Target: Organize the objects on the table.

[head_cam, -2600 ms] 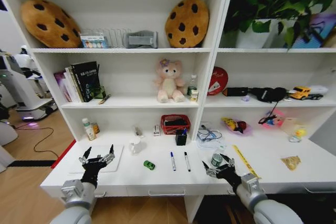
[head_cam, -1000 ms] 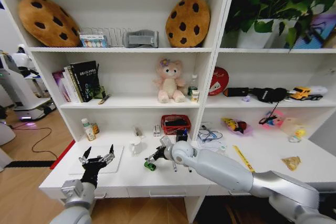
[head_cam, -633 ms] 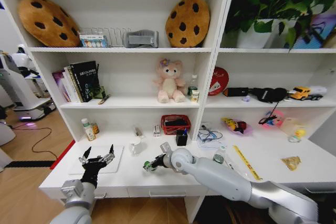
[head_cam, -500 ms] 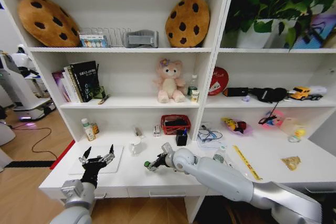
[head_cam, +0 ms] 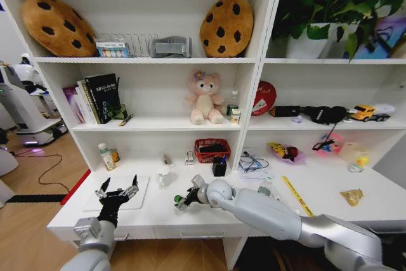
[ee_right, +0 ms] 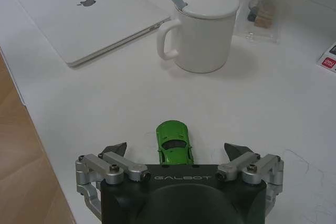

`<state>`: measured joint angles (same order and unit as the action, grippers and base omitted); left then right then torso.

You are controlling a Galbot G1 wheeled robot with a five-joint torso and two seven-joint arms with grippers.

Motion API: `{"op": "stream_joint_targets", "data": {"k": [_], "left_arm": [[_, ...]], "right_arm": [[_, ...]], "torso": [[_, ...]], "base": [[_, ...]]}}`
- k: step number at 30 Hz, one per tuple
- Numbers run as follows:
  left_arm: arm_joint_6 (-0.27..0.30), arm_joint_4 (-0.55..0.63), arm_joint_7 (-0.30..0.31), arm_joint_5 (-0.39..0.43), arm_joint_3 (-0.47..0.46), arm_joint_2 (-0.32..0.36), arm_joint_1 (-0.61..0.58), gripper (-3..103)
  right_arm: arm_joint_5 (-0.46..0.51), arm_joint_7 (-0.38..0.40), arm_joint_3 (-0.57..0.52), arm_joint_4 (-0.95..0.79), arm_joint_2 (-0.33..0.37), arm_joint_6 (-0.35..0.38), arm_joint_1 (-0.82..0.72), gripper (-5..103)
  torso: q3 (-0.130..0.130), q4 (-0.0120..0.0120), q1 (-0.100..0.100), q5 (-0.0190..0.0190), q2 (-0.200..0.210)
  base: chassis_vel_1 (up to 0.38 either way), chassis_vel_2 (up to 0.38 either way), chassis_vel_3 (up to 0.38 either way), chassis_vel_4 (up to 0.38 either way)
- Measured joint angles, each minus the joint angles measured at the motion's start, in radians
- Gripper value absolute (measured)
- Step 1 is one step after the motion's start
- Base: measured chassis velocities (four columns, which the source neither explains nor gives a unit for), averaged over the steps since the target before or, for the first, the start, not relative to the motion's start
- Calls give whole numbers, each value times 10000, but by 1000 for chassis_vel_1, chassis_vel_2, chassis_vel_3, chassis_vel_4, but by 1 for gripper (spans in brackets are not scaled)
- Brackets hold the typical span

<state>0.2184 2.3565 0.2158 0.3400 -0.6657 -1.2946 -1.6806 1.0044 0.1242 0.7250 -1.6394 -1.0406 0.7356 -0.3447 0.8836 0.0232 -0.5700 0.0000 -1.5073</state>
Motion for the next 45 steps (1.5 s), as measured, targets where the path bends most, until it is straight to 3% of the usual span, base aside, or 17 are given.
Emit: {"op": "stream_joint_targets", "data": {"k": [4, 14, 26, 38, 45], "left_arm": [[0, 0, 0, 0, 0, 0, 0, 100], [0, 0, 0, 0, 0, 0, 0, 100], [0, 0, 0, 0, 0, 0, 0, 100], [0, 0, 0, 0, 0, 0, 0, 100], [0, 0, 0, 0, 0, 0, 0, 100]], "right_arm": [[7, 41, 81, 71, -80, -2, 51, 102], [136, 435, 274, 105, -231, -2, 132, 80], [146, 472, 82, -364, 324, -3, -225, 78], [47, 340, -23, -185, 214, -3, -334, 73], [-353, -154, 64, 1, 82, -3, -122, 73]], "torso": [[0, 0, 0, 0, 0], [0, 0, 0, 0, 1], [0, 1, 0, 0, 0], [0, 0, 0, 0, 0], [0, -1, 0, 0, 0]], "base": [[0, 0, 0, 0], [0, 0, 0, 0], [0, 0, 0, 0], [0, 0, 0, 0], [0, 0, 0, 0]]}}
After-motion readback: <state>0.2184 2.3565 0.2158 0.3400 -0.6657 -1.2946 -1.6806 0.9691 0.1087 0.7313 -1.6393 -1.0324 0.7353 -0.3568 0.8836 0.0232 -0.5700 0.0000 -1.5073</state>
